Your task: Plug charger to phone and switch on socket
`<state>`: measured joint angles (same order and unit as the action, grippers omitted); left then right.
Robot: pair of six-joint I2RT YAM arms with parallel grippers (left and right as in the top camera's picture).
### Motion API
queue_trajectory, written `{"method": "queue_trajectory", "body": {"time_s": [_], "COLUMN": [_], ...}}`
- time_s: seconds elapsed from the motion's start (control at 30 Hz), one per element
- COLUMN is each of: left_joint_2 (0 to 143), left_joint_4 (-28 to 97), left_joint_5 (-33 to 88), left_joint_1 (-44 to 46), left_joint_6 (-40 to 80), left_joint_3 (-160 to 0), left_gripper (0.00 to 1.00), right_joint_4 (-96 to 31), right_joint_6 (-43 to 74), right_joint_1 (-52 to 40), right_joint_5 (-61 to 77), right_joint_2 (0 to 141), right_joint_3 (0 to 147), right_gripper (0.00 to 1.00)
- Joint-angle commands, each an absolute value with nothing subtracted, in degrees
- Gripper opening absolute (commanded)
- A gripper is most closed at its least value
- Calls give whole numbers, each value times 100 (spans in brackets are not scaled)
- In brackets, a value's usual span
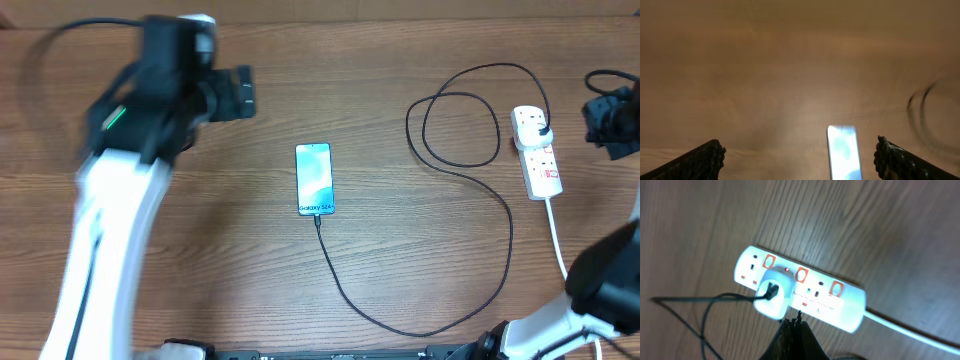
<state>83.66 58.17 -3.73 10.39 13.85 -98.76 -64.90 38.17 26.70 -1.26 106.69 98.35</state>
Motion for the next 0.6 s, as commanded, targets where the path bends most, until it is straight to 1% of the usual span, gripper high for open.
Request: {"method": "queue_trajectory", "body": {"time_s": [0.0, 0.2, 0.57], "left_joint_2": [7397, 6366, 5763], "left_joint_4": [5968, 5977, 6027], "left_joint_5": [-1070, -1050, -1050], "left_joint_1": [1052, 1052, 1052], "left_joint_6": [1479, 1483, 1483], "left_joint_3": [-9896, -9896, -9883], "left_gripper": [100, 100, 100], "right_joint_4": [-6320, -6222, -6228], "right_joint_6": [3588, 3544, 3546], "right_joint_1": [2672, 2670, 2672], "right_joint_5": [248, 250, -38], "right_joint_2": [11026, 11611, 11893], "right_joint_3": [9843, 9843, 9841], "right_gripper": [4, 4, 4]}}
